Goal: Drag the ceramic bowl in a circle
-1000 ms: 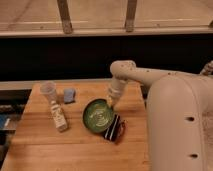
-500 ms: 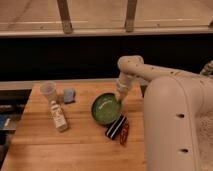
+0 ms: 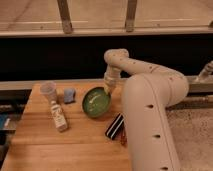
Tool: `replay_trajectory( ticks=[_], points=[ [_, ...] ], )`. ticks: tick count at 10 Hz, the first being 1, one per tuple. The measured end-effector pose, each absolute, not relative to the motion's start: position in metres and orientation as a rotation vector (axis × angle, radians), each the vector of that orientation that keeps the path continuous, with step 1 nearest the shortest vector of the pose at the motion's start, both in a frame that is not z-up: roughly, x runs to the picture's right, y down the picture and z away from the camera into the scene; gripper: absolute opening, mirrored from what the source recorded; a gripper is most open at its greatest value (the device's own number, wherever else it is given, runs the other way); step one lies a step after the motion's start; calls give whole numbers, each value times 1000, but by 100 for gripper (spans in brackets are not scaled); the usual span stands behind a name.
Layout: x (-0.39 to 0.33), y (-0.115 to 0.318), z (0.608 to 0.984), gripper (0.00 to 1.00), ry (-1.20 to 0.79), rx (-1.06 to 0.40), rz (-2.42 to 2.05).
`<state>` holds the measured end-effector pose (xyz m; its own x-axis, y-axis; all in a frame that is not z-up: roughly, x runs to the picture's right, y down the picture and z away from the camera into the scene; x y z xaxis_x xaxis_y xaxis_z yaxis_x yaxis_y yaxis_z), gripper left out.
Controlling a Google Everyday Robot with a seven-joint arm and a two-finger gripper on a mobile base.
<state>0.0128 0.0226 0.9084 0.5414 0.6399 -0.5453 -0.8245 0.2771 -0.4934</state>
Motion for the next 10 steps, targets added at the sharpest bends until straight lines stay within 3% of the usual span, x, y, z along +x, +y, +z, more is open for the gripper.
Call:
replay_trajectory(
  ticks=[5, 10],
  points=[
    [-33, 72, 867, 0, 165, -927, 880],
    [-22, 122, 827, 0, 170, -962, 891]
  ],
)
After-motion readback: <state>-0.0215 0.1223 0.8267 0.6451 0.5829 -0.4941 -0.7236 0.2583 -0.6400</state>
